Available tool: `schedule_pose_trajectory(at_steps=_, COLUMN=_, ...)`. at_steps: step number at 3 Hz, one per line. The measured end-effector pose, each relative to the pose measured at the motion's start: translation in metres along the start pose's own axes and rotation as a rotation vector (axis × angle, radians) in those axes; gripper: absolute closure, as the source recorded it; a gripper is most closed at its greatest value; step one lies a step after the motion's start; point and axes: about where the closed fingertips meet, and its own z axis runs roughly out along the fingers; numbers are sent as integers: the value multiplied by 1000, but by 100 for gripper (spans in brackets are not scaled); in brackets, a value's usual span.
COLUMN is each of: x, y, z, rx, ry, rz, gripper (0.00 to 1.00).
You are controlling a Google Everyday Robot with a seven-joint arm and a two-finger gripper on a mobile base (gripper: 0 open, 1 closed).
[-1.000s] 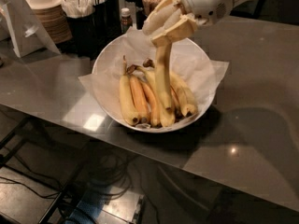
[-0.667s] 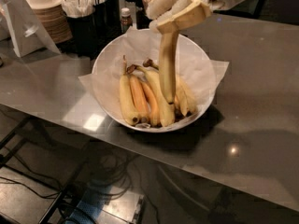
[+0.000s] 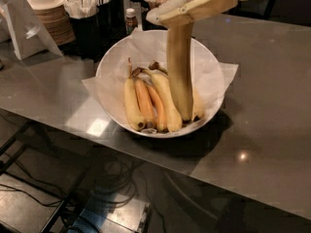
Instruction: Pick banana from white bowl
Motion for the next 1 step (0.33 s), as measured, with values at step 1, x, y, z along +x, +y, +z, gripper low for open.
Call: schedule_pose_trajectory(at_steps=1, x=0, y=0, z=0, rx=0, ry=0, rz=0, gripper=100)
